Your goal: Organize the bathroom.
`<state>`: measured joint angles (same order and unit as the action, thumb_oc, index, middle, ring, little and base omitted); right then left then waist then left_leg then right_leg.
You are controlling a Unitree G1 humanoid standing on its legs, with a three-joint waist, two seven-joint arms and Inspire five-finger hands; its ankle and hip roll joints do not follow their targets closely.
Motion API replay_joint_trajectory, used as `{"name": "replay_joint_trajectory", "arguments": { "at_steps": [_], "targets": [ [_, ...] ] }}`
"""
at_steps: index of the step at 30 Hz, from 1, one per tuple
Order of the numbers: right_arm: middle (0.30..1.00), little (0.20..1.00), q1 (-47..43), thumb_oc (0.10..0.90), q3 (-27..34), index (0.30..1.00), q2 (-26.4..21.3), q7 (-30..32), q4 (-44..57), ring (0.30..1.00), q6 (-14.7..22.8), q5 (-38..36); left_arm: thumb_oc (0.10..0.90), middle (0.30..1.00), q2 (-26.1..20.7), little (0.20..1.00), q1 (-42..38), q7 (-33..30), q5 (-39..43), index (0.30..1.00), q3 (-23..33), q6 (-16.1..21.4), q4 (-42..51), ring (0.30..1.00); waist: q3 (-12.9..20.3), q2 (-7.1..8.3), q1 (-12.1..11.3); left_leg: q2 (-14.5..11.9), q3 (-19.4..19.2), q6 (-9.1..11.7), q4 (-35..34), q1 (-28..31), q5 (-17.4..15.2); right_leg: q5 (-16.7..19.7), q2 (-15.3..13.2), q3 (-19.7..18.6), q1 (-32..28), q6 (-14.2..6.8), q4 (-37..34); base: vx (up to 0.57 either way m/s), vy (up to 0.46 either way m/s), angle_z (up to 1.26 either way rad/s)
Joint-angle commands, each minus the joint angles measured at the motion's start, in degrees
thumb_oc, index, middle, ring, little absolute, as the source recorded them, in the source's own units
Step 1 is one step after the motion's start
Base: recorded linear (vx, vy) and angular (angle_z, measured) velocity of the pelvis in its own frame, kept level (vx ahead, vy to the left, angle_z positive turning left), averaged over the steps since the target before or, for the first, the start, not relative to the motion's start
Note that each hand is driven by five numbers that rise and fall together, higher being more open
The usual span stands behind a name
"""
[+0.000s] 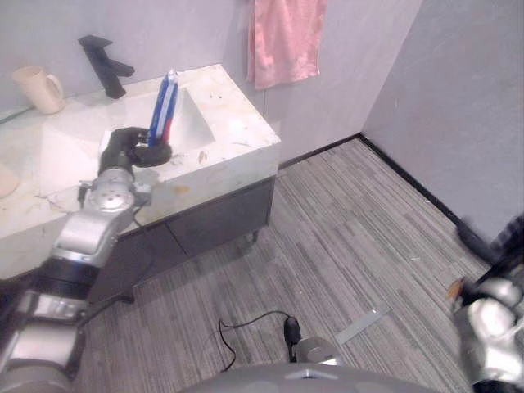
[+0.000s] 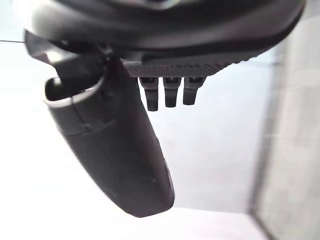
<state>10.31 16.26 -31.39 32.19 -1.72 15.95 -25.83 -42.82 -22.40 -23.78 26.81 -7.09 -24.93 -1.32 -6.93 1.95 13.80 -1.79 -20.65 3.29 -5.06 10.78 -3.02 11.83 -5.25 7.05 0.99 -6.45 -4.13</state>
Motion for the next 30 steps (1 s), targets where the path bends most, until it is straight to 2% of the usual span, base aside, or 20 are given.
{"name": "replay_joint_trajectory", "arguments": {
  "at_steps": [1,2,3,4,6,9,11,14,20,26,30],
  "targets": [
    [0.900,0.900,-11.74,0.800,2.36,0.900,-8.16,-3.45,5.24,0.900,14.30,5.12,0.400,0.300,-2.93,0.300,-7.31,-5.69,-4.45,0.300,3.32,9.91,2.99,0.300,2.44,-1.84,-0.84,3.03,3.93,-2.98,2.00,-3.60,0.03,-14.77,3.41,-0.08,-1.75,-3.70,7.66,-0.07,0.047,-0.11],
    [0.900,0.900,-16.49,0.800,-0.28,0.900,-10.09,-6.40,9.23,0.900,15.18,4.02,0.400,0.300,-1.53,0.300,-8.18,-7.01,-4.18,0.300,2.30,11.02,3.75,0.300,2.65,-1.78,-1.62,3.29,4.42,-3.00,1.89,-3.95,0.25,-14.49,3.47,-0.31,-1.76,-3.58,7.21,-0.08,0.065,-0.11],
    [0.900,0.900,-19.66,0.800,-2.16,0.900,-10.41,-7.65,10.84,0.900,14.46,3.97,0.400,0.300,-0.50,0.300,-8.66,-7.37,-4.57,0.300,1.55,11.82,3.75,0.300,2.89,-1.76,-2.05,3.43,4.77,-3.00,1.73,-3.84,0.04,-14.82,3.44,-0.30,-2.00,-3.65,7.06,-0.08,0.049,-0.18],
    [0.900,0.900,-23.57,0.800,-4.84,0.900,-10.36,-11.40,12.03,0.900,14.57,2.46,0.400,0.300,0.61,0.300,-9.21,-8.10,-4.77,0.300,0.91,12.97,3.76,0.300,3.05,-1.71,-2.56,3.50,5.05,-2.98,1.61,-3.93,0.09,-14.78,3.44,-0.34,-2.06,-3.59,6.81,-0.05,0.038,-0.19],
    [0.900,0.900,-33.93,0.800,-13.12,0.900,-8.29,-16.17,12.54,0.900,10.82,-0.42,0.400,0.300,3.86,0.300,-9.88,-9.79,-5.81,0.300,-1.31,14.97,3.94,0.300,3.36,-1.51,-4.04,3.53,5.65,-3.01,1.60,-4.46,0.45,-14.36,3.39,-0.15,-1.98,-3.28,6.31,-0.08,0.008,-0.17],
    [0.900,0.900,-41.87,0.800,-21.32,0.900,-5.00,-20.66,13.11,0.900,6.11,-3.51,0.400,0.300,7.72,0.300,-8.99,-11.74,-6.73,0.300,-3.15,18.02,4.67,0.300,3.86,-1.21,-5.87,3.46,6.21,-3.04,1.64,-4.94,0.78,-14.28,3.23,0.21,-2.10,-2.99,5.80,-0.05,-0.005,0.00],
    [0.900,0.900,-47.40,0.800,-27.17,0.900,-0.96,-23.42,12.52,0.900,1.95,-6.75,0.400,0.300,11.26,0.300,-7.34,-12.29,-7.11,0.300,-4.31,20.70,4.74,0.300,4.24,-1.02,-7.52,3.23,6.85,-2.87,1.56,-5.26,1.07,-14.38,3.10,0.81,-2.50,-2.75,5.28,-0.02,-0.018,0.14],
    [0.900,0.900,-50.88,0.800,-31.67,0.900,2.74,-24.95,11.41,0.900,-1.26,-8.89,0.400,0.300,14.29,0.300,-5.38,-11.68,-7.57,0.300,-5.75,23.22,4.46,0.300,4.42,-0.93,-8.89,2.98,7.51,-2.65,1.71,-5.55,1.28,-14.47,2.86,1.66,-2.89,-2.59,5.06,-0.02,-0.020,0.24],
    [0.900,0.900,-55.59,0.800,-38.13,0.900,8.67,-27.54,8.43,0.900,-6.37,-10.97,0.400,0.300,16.68,0.300,-5.31,-9.29,-7.39,0.300,-8.94,24.56,2.15,0.300,4.64,-0.96,-10.67,2.87,8.41,-2.18,2.13,-5.83,1.37,-14.51,2.21,3.57,-3.38,-2.48,5.12,-0.01,-0.011,0.25],
    [0.900,0.900,-57.13,0.800,-39.90,0.900,11.75,-28.79,7.45,0.900,-9.80,-16.47,0.400,0.300,17.41,0.300,-5.42,-7.67,-6.54,0.300,-9.28,24.81,1.32,0.300,4.69,-1.03,-11.39,2.70,8.56,-1.93,2.16,-5.67,1.53,-14.23,1.73,4.72,-3.55,-2.65,5.25,0.01,-0.003,0.15],
    [0.900,0.900,-58.30,0.800,-41.77,0.900,14.15,-28.51,7.43,0.900,-12.46,-16.67,0.400,0.300,18.32,0.300,-6.21,-6.93,-6.31,0.300,-10.91,23.49,0.51,0.300,4.79,-1.12,-11.73,2.61,8.41,-1.94,2.20,-5.62,1.64,-14.12,1.52,5.16,-3.41,-2.82,5.58,0.00,-0.008,0.07]
  ]
}}
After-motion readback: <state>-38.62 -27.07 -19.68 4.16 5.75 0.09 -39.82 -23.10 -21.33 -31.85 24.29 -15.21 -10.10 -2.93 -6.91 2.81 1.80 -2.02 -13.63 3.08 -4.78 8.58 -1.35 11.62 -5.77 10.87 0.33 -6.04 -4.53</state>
